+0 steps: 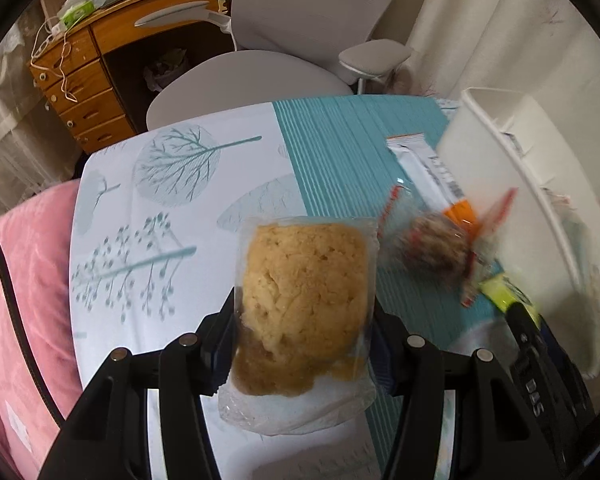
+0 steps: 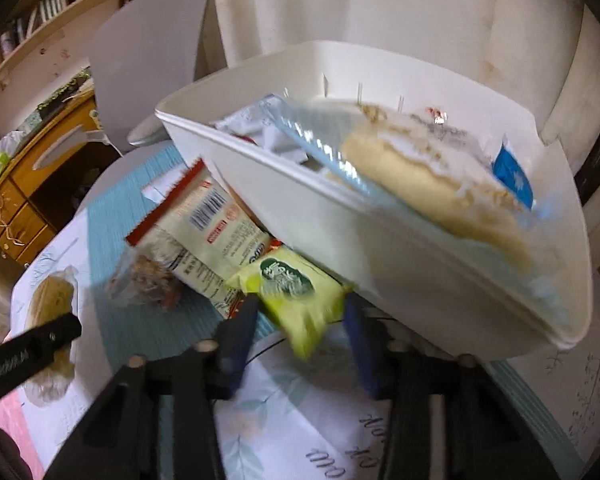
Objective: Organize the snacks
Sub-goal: 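Grasp the crumbly cake bag with the left tool while the right tool grasps the green packet, then carry the cake bag with the left tool while the right tool carries the green packet into the basket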
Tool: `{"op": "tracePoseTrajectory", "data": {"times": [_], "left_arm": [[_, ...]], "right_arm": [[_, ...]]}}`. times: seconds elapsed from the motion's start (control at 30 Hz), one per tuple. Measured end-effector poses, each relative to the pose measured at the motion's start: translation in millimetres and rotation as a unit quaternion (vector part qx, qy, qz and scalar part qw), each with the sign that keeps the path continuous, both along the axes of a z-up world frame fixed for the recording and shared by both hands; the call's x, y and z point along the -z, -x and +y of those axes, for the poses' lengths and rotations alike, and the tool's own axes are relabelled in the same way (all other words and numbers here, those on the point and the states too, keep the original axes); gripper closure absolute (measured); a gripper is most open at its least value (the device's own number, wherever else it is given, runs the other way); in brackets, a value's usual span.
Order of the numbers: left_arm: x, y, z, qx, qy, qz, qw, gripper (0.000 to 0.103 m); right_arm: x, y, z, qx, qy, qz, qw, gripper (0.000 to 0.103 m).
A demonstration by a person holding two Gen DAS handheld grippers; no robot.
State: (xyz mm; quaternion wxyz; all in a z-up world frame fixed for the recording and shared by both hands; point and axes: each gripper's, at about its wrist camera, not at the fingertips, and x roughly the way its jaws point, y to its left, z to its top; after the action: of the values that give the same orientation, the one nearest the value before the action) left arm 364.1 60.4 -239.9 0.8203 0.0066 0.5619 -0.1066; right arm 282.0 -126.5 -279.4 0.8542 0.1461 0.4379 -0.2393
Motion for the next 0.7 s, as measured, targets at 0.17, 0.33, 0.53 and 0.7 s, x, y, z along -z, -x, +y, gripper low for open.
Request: {"op": "tracePoseTrajectory", "data": {"times": [0.17,0.33,0.53,0.7], "left_arm": [[-26,32,6,0.013,0.009,-0.012,0.9998,0.048],[-54,72,18,0.021,0.027,-0.027,0.999,0.048],[-72,110,38,0.007,0.046,-0.019,0.9987,0.048],[-85,141,48,-0.002,0.059,-0.02,0.9981,0.048]], "right_arm": [[-23,13,7,-0.033,0.005,-0.02,0.999,0.096],[-41,32,10,-0.051,0.003,-0.036,0.998,0.101],[-58,57,10,-0.058,-0.001,-0.043,0.997,0.101],[-84,90,9,-0.059,0.005,-0.057,0.997,0.101]]}}
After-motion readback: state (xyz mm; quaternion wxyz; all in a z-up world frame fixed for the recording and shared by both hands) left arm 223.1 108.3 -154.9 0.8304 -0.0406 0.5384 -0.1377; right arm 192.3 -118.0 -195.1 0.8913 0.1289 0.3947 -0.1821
